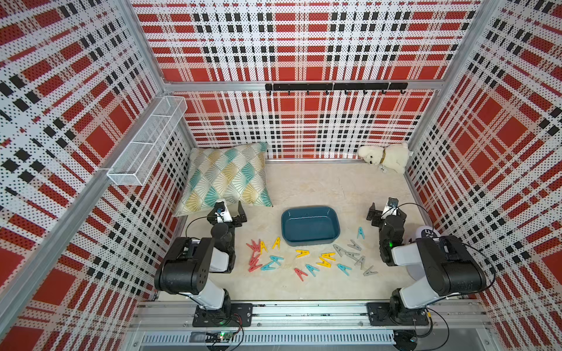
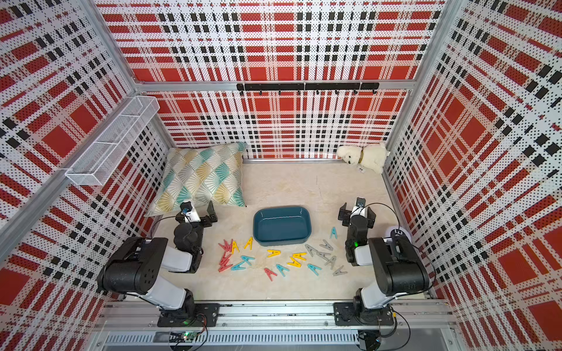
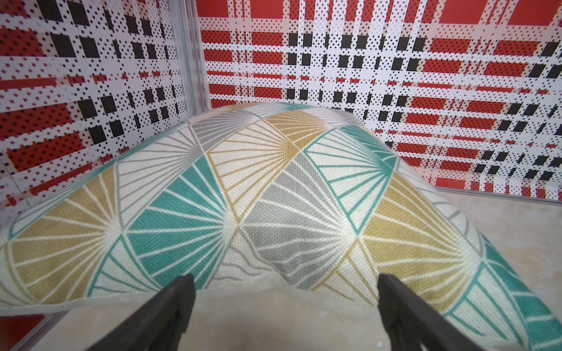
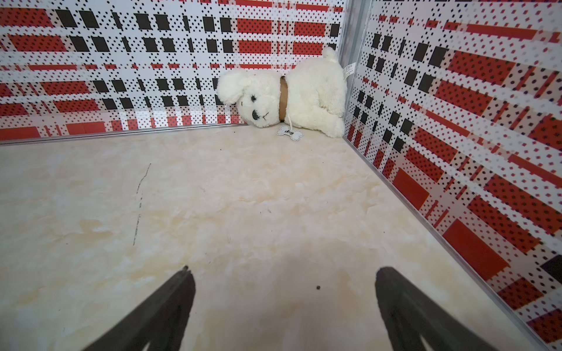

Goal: Put the clothespins into the storage box
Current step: Pick up the clothespin from the center of the board.

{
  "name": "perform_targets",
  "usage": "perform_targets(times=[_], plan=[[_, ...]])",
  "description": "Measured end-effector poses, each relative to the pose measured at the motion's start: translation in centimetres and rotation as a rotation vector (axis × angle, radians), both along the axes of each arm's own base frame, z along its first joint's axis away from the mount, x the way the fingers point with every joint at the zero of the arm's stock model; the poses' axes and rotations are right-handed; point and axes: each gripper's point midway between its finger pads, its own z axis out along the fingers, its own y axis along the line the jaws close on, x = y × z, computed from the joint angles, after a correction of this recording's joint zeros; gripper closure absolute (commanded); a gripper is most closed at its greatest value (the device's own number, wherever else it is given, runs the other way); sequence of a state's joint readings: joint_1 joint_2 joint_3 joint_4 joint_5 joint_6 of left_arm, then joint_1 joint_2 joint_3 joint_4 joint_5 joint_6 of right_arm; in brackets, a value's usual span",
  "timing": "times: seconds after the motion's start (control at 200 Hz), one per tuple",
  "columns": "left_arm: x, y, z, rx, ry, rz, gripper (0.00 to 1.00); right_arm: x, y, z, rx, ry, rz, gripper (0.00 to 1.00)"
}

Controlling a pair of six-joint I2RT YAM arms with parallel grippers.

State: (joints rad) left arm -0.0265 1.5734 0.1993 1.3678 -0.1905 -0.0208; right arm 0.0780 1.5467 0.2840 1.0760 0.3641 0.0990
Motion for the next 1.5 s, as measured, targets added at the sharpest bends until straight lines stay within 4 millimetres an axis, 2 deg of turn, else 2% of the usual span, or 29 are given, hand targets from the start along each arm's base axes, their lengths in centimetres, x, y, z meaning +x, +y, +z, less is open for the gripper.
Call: perform_targets(times=[0.797, 0.982, 1.087, 1.238, 1.328, 1.408, 1.498], plan=[[0.2, 0.3, 0.1, -0.007, -0.001, -0.005, 0.00, 0.0, 0.0, 0.0, 0.000, 0.000, 0.000, 0.00], [0.4, 0.4, 0.4, -0.016, 0.007, 0.004, 0.03, 0.1, 0.1, 0.0, -0.001, 0.008, 0.009, 0.00], [1.4, 0.1, 2.4, -0.007, -0.007, 0.007, 0.02, 1.4, 0.3, 0.8, -0.007, 0.055, 0.012, 0.00], [1.5, -1.2, 6.2, 0.020, -0.055, 0.000, 0.01, 3.7, 1.0, 7.0, 0.004, 0.009, 0.042, 0.00], [2.4, -1.8, 8.2, 0.012, -0.049, 0.013, 0.01, 4.1, 1.8, 9.3, 0.029, 0.018, 0.076, 0.00], [3.1, -2.4, 10.5, -0.031, -0.064, 0.028, 0.01, 4.5, 2.4, 9.5, 0.069, 0.073, 0.097, 0.00], [2.9, -3.5, 13.3, -0.110, -0.104, 0.032, 0.01, 4.3, 3.4, 8.5, 0.128, 0.167, 0.117, 0.00]])
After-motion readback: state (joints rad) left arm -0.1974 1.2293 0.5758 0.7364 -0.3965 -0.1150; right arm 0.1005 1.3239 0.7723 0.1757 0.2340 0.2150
